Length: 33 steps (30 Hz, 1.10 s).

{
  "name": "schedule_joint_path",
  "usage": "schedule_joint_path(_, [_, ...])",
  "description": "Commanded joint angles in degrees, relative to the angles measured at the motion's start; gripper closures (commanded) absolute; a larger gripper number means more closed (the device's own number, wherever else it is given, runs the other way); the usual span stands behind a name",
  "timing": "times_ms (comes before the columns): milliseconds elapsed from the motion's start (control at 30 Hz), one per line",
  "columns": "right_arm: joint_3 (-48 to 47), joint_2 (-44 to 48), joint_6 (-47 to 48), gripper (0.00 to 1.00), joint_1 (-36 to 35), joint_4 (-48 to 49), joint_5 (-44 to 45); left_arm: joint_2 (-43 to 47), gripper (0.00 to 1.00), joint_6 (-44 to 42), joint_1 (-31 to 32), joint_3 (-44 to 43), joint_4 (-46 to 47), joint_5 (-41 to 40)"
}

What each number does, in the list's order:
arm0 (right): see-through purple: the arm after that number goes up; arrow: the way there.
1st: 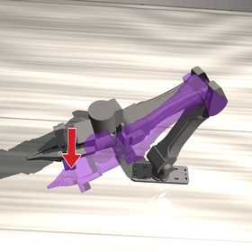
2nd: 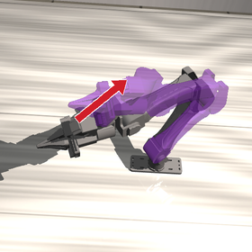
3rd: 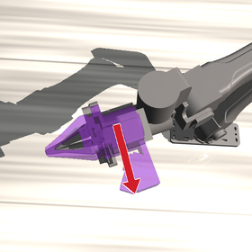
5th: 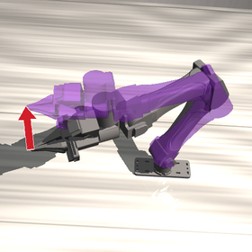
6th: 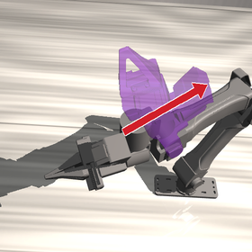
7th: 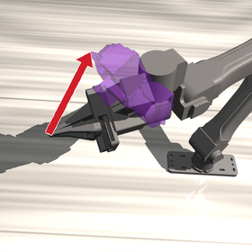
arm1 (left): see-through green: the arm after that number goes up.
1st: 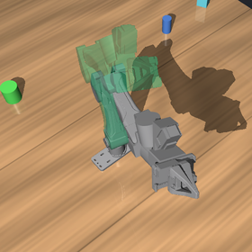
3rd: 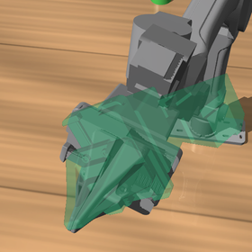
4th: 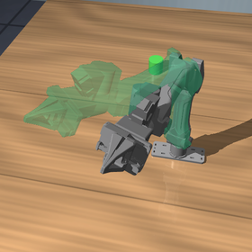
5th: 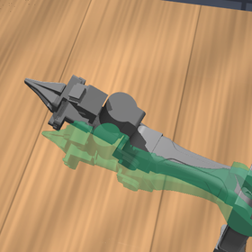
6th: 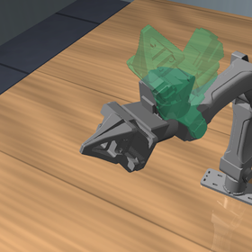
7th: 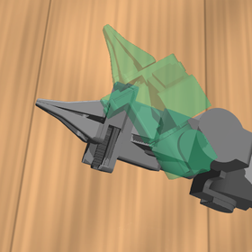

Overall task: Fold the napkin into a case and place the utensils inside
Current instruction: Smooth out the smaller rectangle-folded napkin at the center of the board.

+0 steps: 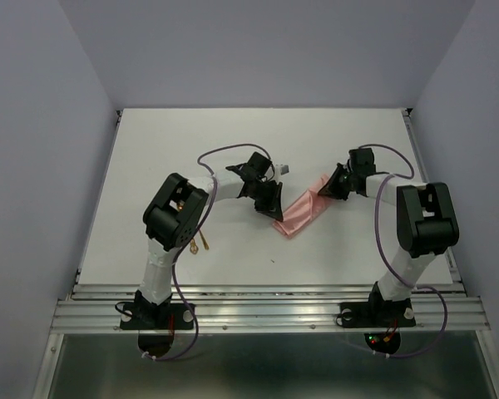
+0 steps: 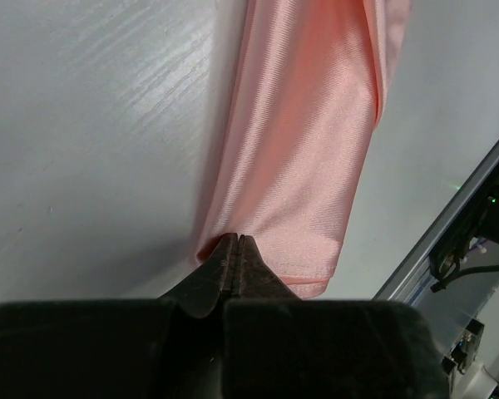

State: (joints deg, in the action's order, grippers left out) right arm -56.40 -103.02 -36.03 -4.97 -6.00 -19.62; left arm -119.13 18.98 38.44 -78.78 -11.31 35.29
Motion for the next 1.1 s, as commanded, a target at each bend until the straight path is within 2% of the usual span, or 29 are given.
schedule_joint_path(0, [-0.29, 6.06, 1.14, 0.93, -0.13, 1.17, -0.42, 2.06, 1.00, -3.60, -0.29, -3.48, -2.40, -4.61])
schedule_joint_path(233, [5.15, 11.88, -0.18, 0.92, -0.65, 2.22, -4.55, 7.50, 1.00, -1.85, -0.29, -3.75, -2.58, -2.95])
schedule_joint_path(467, [9.82, 7.76, -1.67, 0.92, -1.27, 8.02, -4.91, 7.43, 1.00, -0.88, 0.41, -2.43, -2.40, -1.80])
schedule_joint_path(533, [9.38, 6.09, -1.50, 0.92, -1.27, 8.02, -4.99, 6.72, 1.00, -0.88, 0.59, -1.29, -1.96, -1.89])
schedule_joint_path(600, [9.12, 5.38, -1.24, 0.93, -1.27, 7.76, -5.08, 5.84, 1.00, -0.96, 0.85, -0.58, -2.31, -5.47])
schedule_joint_path(667, [8.51, 7.38, -0.71, 0.93, -1.27, 6.71, -4.56, 5.49, 1.00, -1.75, 1.38, -0.76, -3.62, -8.90])
schedule_joint_path(900, [3.50, 12.67, -0.88, 0.91, -1.27, 2.04, -0.07, 10.76, 1.00, -2.72, 1.90, -3.65, -5.47, -11.46])
schedule_joint_path(1067, [-0.54, 8.55, -1.94, 0.92, 0.31, 2.31, 0.81, 11.99, 1.00, -3.08, 4.36, -6.38, -7.94, -12.88])
